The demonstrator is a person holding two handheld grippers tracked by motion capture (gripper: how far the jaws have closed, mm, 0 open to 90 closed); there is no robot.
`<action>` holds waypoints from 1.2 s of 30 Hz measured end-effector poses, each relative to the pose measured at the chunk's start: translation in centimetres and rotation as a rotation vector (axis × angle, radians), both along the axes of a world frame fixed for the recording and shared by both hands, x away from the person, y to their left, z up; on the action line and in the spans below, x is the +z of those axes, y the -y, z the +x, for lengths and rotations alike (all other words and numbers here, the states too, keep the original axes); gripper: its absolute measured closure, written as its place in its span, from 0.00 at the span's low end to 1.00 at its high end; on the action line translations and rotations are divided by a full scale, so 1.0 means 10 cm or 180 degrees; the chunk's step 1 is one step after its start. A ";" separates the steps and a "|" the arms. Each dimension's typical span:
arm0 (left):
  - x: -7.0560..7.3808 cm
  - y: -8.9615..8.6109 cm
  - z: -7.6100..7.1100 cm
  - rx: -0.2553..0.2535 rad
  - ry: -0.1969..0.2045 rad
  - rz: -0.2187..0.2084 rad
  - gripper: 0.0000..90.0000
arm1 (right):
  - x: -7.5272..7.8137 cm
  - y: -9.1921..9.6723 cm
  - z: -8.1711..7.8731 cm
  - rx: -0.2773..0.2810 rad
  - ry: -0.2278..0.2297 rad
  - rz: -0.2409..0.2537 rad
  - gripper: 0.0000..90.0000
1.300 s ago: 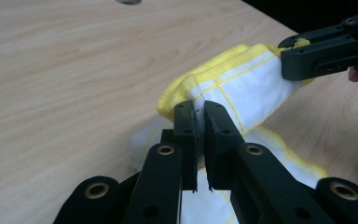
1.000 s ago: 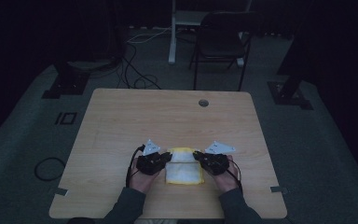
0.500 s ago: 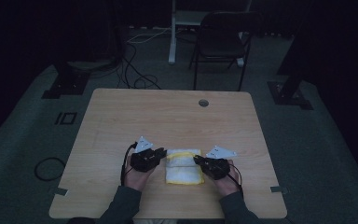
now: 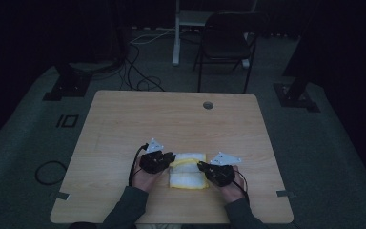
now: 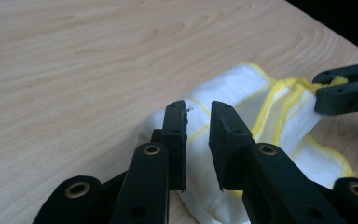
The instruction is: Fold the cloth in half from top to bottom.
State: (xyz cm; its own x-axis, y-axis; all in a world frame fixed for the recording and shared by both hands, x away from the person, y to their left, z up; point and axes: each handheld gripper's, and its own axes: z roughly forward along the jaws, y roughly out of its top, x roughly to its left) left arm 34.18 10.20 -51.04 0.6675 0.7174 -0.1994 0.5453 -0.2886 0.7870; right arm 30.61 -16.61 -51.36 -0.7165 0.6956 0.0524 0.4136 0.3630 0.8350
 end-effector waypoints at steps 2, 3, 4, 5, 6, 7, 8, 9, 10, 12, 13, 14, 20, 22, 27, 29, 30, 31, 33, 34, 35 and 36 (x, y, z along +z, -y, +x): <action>-0.02 0.02 -0.01 -0.0044 -0.0017 0.0047 0.85 | -0.01 0.01 -0.01 0.0005 -0.0015 0.0005 0.93; -0.03 0.03 -0.02 -0.0073 -0.0021 0.0083 0.85 | -0.01 0.02 -0.02 0.0009 -0.0026 0.0010 0.92; -0.04 0.04 -0.03 -0.0087 -0.0027 0.0096 0.85 | -0.01 0.03 -0.03 0.0020 -0.0031 0.0025 0.91; -0.05 0.06 -0.05 -0.0115 -0.0032 0.0121 0.85 | -0.01 0.04 -0.03 0.0033 -0.0029 0.0036 0.90; -0.06 0.07 -0.06 -0.0136 -0.0027 0.0149 0.85 | -0.01 0.05 -0.04 0.0042 -0.0021 0.0050 0.87; -0.08 0.08 -0.08 -0.0160 -0.0023 0.0177 0.85 | 0.00 0.06 -0.05 0.0048 -0.0007 0.0076 0.84; -0.09 0.09 -0.10 -0.0184 -0.0017 0.0210 0.85 | 0.02 0.08 -0.05 0.0045 0.0002 0.0115 0.81; -0.10 0.10 -0.13 -0.0201 -0.0005 0.0243 0.85 | 0.03 0.10 -0.06 0.0043 0.0013 0.0157 0.80; -0.12 0.11 -0.15 -0.0219 0.0005 0.0297 0.84 | 0.05 0.12 -0.06 0.0034 0.0032 0.0191 0.78; -0.14 0.12 -0.20 -0.0251 0.0048 0.0400 0.84 | 0.06 0.16 -0.07 -0.0005 0.0058 0.0221 0.76; -0.16 0.13 -0.22 -0.0262 0.0063 0.0441 0.84 | 0.06 0.18 -0.07 -0.0037 0.0057 0.0234 0.76; -0.17 0.13 -0.25 -0.0277 0.0086 0.0470 0.83 | 0.06 0.20 -0.06 -0.0059 0.0052 0.0245 0.75; -0.19 0.06 -0.35 -0.0275 0.0109 0.0466 0.83 | 0.01 0.27 -0.02 -0.0213 -0.0025 0.0228 0.72; -0.20 0.03 -0.38 -0.0274 0.0083 0.0439 0.83 | -0.02 0.29 0.00 -0.0247 -0.0044 0.0227 0.70; -0.21 -0.05 -0.43 -0.0258 0.0068 0.0358 0.82 | -0.09 0.34 0.04 -0.0358 -0.0096 0.0197 0.69; -0.20 -0.09 -0.42 -0.0245 0.0051 0.0304 0.82 | -0.12 0.37 0.06 -0.0423 -0.0130 0.0186 0.68; -0.20 -0.12 -0.42 -0.0218 0.0053 0.0284 0.82 | -0.14 0.38 0.07 -0.0461 -0.0153 0.0167 0.68; -0.19 -0.14 -0.41 -0.0194 0.0056 0.0275 0.82 | -0.16 0.40 0.09 -0.0501 -0.0166 0.0164 0.68; -0.17 -0.21 -0.38 -0.0138 0.0046 0.0221 0.82 | -0.19 0.43 0.12 -0.0580 -0.0205 0.0161 0.68; -0.16 -0.24 -0.37 -0.0095 0.0048 0.0215 0.82 | -0.20 0.45 0.13 -0.0612 -0.0212 0.0149 0.67; -0.16 -0.27 -0.36 -0.0062 0.0053 0.0199 0.82 | -0.20 0.46 0.14 -0.0643 -0.0217 0.0132 0.67; -0.15 -0.32 -0.34 -0.0030 0.0047 0.0184 0.82 | -0.21 0.47 0.15 -0.0667 -0.0223 0.0106 0.66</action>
